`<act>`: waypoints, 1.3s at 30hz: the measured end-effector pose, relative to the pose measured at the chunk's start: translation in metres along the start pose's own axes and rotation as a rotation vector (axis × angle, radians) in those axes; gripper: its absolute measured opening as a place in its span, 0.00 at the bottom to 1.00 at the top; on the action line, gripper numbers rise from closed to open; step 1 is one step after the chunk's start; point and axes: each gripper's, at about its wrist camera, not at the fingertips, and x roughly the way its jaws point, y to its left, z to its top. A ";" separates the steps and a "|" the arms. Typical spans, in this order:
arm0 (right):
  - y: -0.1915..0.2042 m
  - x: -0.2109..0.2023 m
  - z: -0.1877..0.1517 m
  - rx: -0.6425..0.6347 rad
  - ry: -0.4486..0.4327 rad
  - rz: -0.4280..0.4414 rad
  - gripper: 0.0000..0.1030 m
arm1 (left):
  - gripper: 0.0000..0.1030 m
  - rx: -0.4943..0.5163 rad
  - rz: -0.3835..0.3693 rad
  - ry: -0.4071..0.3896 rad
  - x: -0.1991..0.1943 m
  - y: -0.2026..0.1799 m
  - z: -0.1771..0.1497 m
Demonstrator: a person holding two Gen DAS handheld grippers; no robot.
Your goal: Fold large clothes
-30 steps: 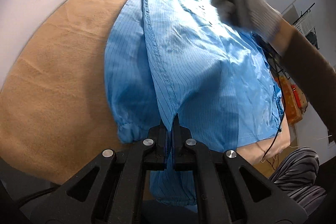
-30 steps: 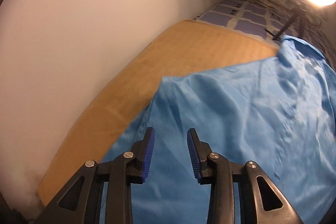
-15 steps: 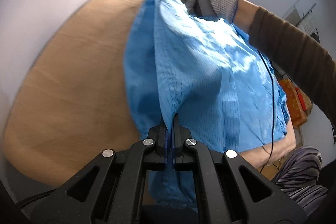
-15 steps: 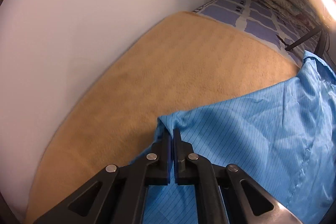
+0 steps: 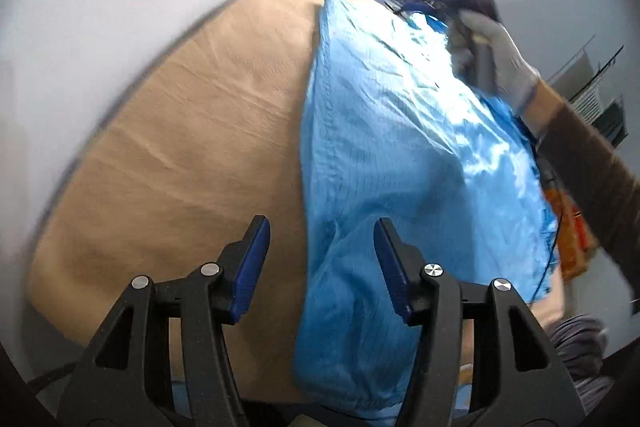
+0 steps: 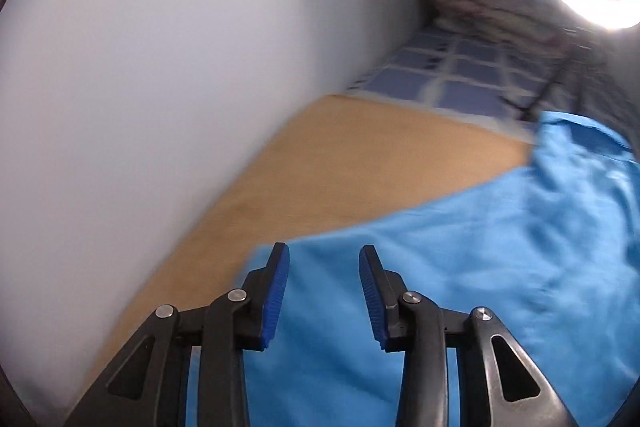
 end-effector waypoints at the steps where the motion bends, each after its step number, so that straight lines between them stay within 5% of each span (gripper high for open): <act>1: -0.016 -0.004 -0.006 0.017 0.006 -0.050 0.34 | 0.53 -0.017 -0.014 0.014 0.007 0.004 0.003; 3: -0.044 -0.007 -0.020 0.055 0.032 -0.103 0.34 | 0.53 -0.043 -0.023 0.043 0.018 0.009 0.004; 6: -0.074 -0.002 -0.046 0.127 0.083 -0.072 0.34 | 0.53 -0.063 -0.038 0.042 0.021 0.012 0.003; 9: -0.076 0.012 -0.067 0.099 0.130 -0.094 0.34 | 0.31 -0.054 -0.016 0.058 0.022 0.013 0.003; 11: -0.067 0.019 -0.079 0.066 0.133 -0.119 0.35 | 0.06 -0.049 -0.012 0.074 0.027 0.009 0.000; 16: -0.054 0.017 -0.076 0.021 0.134 -0.167 0.32 | 0.03 -0.090 -0.007 0.047 0.016 0.012 -0.001; 21: -0.025 -0.039 -0.086 -0.056 0.103 -0.041 0.32 | 0.03 -0.112 -0.014 0.033 0.009 0.017 -0.004; 24: -0.007 -0.066 -0.113 -0.063 0.134 0.040 0.33 | 0.13 -0.136 -0.032 0.043 0.008 0.019 -0.005; 26: 0.003 -0.075 -0.132 -0.070 0.168 0.077 0.33 | 0.54 -0.164 -0.058 0.034 0.007 0.024 -0.005; 31: 0.023 -0.074 -0.171 -0.110 0.268 0.098 0.33 | 0.54 -0.183 -0.095 0.045 0.015 0.026 -0.002; 33: 0.027 -0.069 -0.181 -0.115 0.287 0.082 0.33 | 0.31 -0.202 -0.127 0.067 0.022 0.027 0.001; 34: 0.028 -0.066 -0.185 -0.115 0.291 0.070 0.34 | 0.04 -0.215 -0.123 0.088 0.028 0.027 0.002; 39: 0.039 -0.067 -0.190 -0.126 0.296 0.031 0.42 | 0.01 -0.172 -0.089 0.055 0.023 0.009 0.003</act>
